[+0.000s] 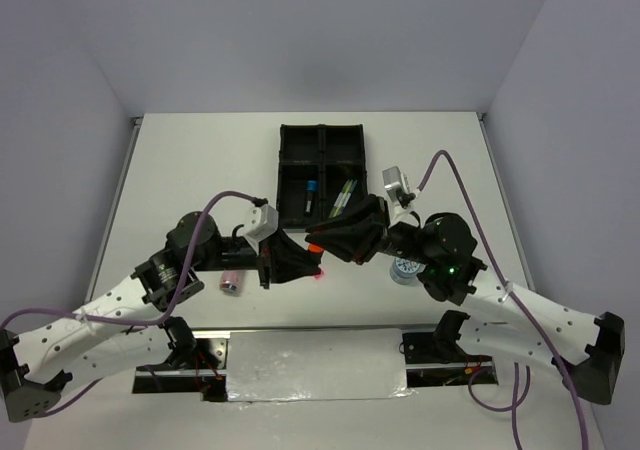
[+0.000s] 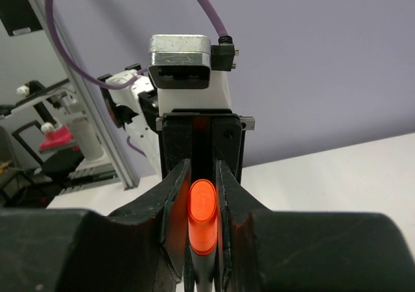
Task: Sort the stationery into containers
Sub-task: Close the pen cap on the pen, then place the pen in the storage box.
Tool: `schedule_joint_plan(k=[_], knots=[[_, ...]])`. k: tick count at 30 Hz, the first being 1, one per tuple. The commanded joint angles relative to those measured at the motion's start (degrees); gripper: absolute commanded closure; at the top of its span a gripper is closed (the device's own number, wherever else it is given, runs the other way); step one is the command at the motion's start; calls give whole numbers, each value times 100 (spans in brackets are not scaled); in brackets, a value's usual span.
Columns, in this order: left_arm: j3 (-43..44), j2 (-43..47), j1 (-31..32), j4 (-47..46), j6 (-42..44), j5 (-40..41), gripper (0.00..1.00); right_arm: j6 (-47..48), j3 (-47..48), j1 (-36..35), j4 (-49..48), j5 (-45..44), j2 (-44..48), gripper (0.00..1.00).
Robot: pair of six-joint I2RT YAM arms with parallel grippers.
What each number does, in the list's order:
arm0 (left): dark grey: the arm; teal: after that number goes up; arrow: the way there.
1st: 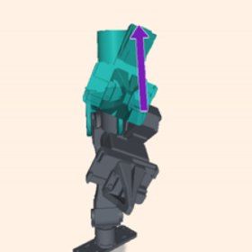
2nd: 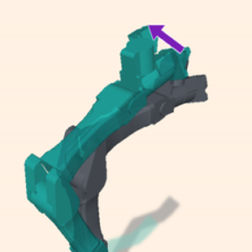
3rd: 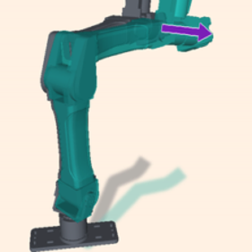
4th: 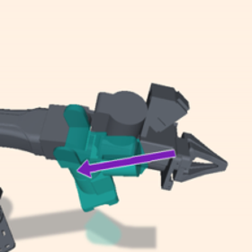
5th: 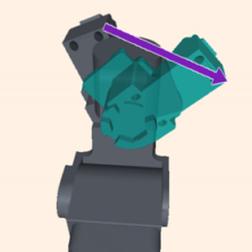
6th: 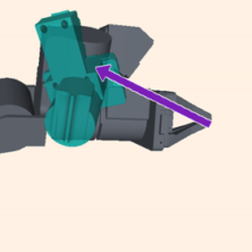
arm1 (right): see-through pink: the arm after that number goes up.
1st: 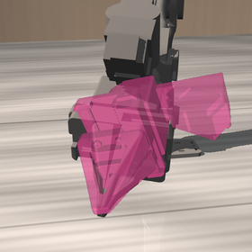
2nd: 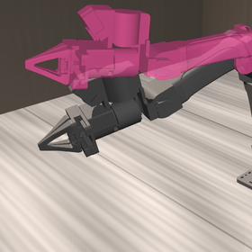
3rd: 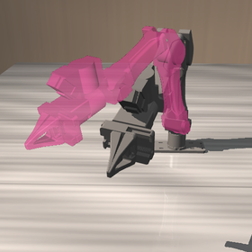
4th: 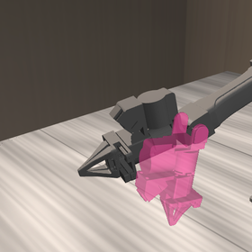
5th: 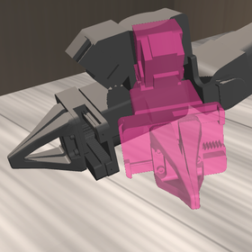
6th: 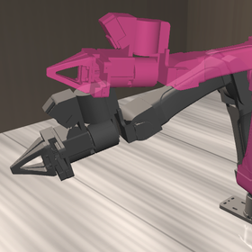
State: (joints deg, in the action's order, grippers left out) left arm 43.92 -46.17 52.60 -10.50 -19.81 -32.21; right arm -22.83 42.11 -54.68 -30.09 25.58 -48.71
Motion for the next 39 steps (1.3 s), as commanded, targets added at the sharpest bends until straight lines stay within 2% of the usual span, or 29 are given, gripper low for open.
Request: schedule_joint_plan(k=[1, 3, 6, 12, 14, 15, 16, 17, 18, 19, 20, 21, 22, 23, 24, 25, 27, 28, 31, 33, 35, 39], knots=[[985, 74, -170, -875, 452, -31, 100, -432, -834, 194, 259, 526, -569, 100], [1232, -58, -355, -857, 444, -206, 100, -686, -1202, 290, -5, 754, -771, 100], [1854, -286, -785, -971, 311, -908, 100, -793, -1433, 343, -217, 1018, -1209, 100], [2621, -586, -927, -427, 566, -999, 100, -933, -1837, 335, -515, 1169, -1624, 100], [2464, -586, -927, -190, 750, -368, 100, -943, -1742, 343, -263, 993, -1423, 87], [2080, -577, -927, -24, 777, -113, 100, -899, -1445, 343, 270, 670, -1283, 79], [1816, -560, -918, -5, 708, 177, 100, -864, -1233, 343, 580, 441, -977, 61], [1552, -542, -909, -39, 646, 649, 100, -777, -1005, 343, 974, 125, -817, 54], [1019, -533, -892, -196, 567, 828, 100, -732, -402, 352, 1848, -739, -650, 49], [761, -542, -892, -294, 410, 952, 100, -714, -40, 396, 2266, -1209, -405, 40], [567, -620, -892, -355, 356, 1144, 100, -714, 695, 509, 2671, -1640, -333, 36], [269, -673, -883, -443, 312, 1233, 100, -723, 1068, 580, 3362, -2018, -289, 34], [162, -743, -883, -453, 285, 1313, 100, -705, 1480, 694, 3656, -2553, -314, 30], [74, -918, -874, -444, 268, 1557, 100, -636, 2285, 852, 3981, -2863, -376, 26], [99, -1033, -883, -400, 241, 1690, 100, -618, 2667, 932, 4637, -3153, -455, 24], [151, -1330, -883, -217, 328, 1796, 100, -574, 3298, 985, 4904, -3565, -603, 18], [370, -1639, -892, -32, 346, 2268, 100, -468, 3706, 1151, 5344, -3701, -684, 9], [459, -1780, -892, 82, 329, 2437, 100, -390, 3865, 1169, 5468, -3797, -684, 1], [819, -2490, -971, 450, 66, 3368, 100, -371, 3981, 1178, 5899, -4078, -509, 1], [1319, -2895, -1102, 855, -153, 4130, 100, -406, 3631, 1187, 5970, -4202, -211, 1], [1784, -3528, -1181, 1400, -285, 4502, 100, -485, 3174, 1187, 5927, -4158, 9, 0], [2129, -4294, -1410, 1639, -593, 4732, 100, -609, 2768, 1187, 6023, -4114, 449, 0]])
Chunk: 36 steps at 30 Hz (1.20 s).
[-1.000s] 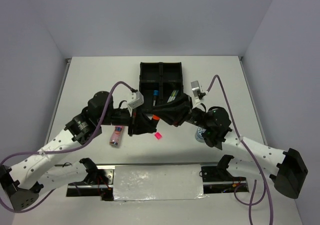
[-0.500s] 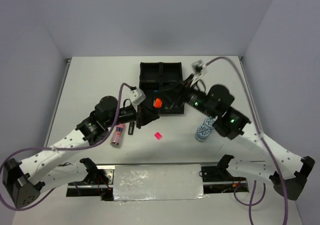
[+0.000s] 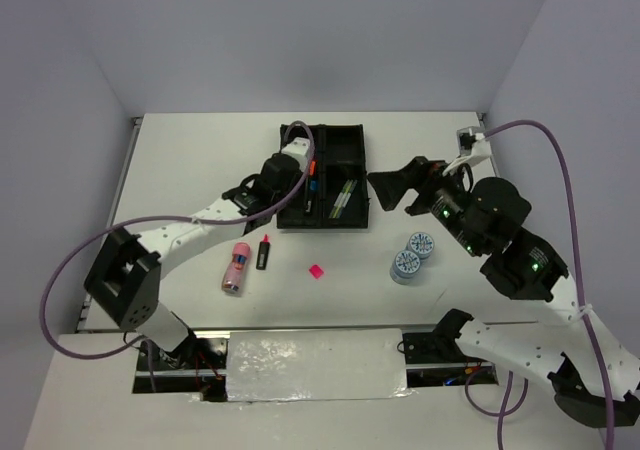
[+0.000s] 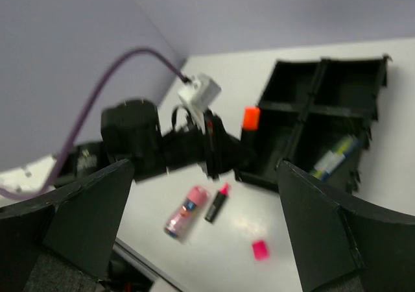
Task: Sort the stationery into containers
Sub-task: Place the pen in the storage box.
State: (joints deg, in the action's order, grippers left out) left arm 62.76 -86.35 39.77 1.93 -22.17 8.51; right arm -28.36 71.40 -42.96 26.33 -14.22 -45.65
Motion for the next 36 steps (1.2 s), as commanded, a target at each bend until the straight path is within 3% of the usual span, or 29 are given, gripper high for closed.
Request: schedule_joint_plan(k=[1, 14, 17, 20, 23, 26, 31, 36], knots=[[332, -504, -162, 422, -427, 756, 100, -38, -205, 16, 425, -108, 179, 0], [570, -1437, -628, 97, -665, 292, 81, -108, -890, 7, 461, 253, 601, 0], [632, -1517, -637, 79, -683, 177, 69, -117, -1075, 16, 373, 367, 557, 0], [676, -1517, -637, 105, -736, 133, 46, -143, -1119, 16, 285, 481, 487, 0], [702, -1386, -628, 158, -762, 46, 34, -135, -1110, 16, 259, 525, 416, 0], [650, -1088, -628, 132, -771, -104, 26, -117, -1101, 16, 233, 525, 390, 0], [553, -454, -576, 211, -736, -429, 22, -117, -1136, 16, 154, 604, 372, 0], [510, 108, -181, 1597, -885, 308, 7, -108, -1303, 16, 31, 885, 258, 1]])
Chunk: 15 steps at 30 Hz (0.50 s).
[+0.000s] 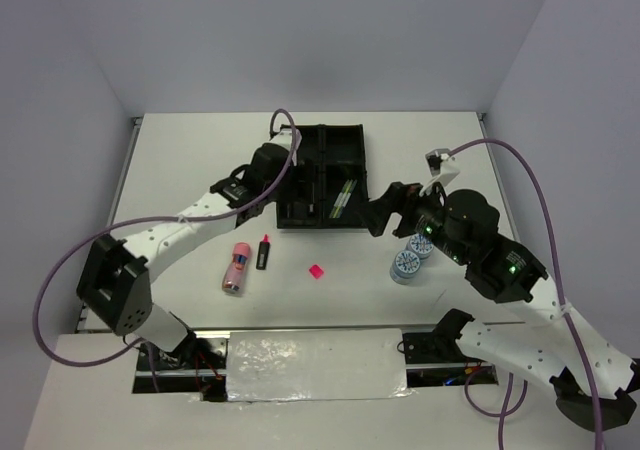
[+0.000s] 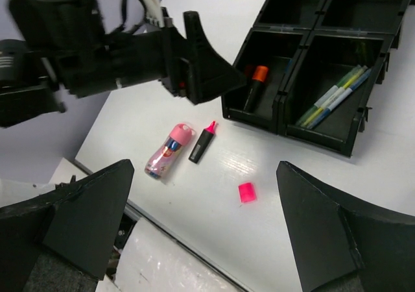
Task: Sort the stationery into containers
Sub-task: Place the pen in the storage box.
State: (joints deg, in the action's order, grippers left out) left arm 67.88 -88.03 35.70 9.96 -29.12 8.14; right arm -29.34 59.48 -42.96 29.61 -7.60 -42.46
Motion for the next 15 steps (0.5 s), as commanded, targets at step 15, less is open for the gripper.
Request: schedule_joint_plan(k=[15], knots=[[-2181, 1112, 1088, 1143, -815, 1190, 11, -89, -499, 7, -579, 707, -166, 3]])
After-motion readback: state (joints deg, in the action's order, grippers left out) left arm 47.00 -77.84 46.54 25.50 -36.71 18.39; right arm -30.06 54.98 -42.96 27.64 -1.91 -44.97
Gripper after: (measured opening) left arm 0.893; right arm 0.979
